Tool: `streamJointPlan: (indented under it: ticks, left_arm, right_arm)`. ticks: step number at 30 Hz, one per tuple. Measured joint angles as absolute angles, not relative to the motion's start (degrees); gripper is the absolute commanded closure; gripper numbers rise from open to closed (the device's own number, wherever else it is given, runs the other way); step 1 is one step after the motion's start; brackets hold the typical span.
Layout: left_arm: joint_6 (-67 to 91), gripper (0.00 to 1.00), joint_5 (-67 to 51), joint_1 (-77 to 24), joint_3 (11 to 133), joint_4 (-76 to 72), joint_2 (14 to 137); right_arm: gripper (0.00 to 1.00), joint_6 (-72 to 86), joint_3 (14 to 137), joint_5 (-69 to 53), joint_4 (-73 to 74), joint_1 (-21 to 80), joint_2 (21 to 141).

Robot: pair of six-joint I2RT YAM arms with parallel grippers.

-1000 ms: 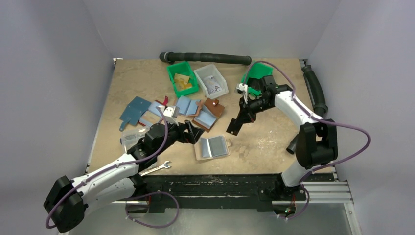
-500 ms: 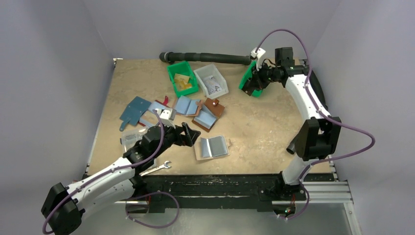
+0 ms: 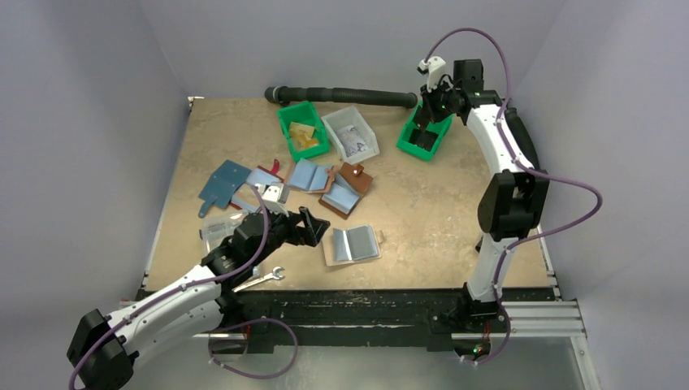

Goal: Take the credit cards out of the card holder
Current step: Place the credit card in the storage box.

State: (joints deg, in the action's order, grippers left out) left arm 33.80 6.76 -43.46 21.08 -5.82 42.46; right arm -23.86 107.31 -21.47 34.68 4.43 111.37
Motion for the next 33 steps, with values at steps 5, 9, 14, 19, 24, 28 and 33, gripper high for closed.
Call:
streamJointPlan:
  ticks: [5,9,14,19,24,28,33]
  left_arm:
    - [33.8,0.00,7.0,-43.4,20.9,-4.9,42.2]
    - [33.8,0.00,7.3,-43.3,20.8,-4.6,42.0]
    - [33.8,0.00,7.5,-43.2,20.8,-4.6,42.0]
    - [33.8,0.00,7.7,-43.2,20.8,-4.5,41.8]
    - [33.8,0.00,7.7,-43.2,20.8,-4.5,41.5]
    - [33.8,0.00,7.7,-43.1,20.8,-4.5,41.5]
    - [33.8,0.00,7.7,-43.1,20.8,-4.4,41.5]
  right_arm:
    - [1.00,-23.2,109.8,-19.7,34.7,4.4,115.1]
    - [1.00,-23.0,111.1,-18.7,34.7,4.3,117.2]
    - [1.00,-22.7,112.2,-18.1,34.7,4.3,119.2]
    - [1.00,-22.3,112.3,-17.4,34.7,4.1,119.9]
    - [1.00,-22.0,112.7,-17.2,34.7,4.0,120.4]
    - [1.00,-21.9,113.0,-17.2,34.6,4.0,121.5]
    - [1.00,-21.4,113.4,-17.2,34.6,3.8,123.8]
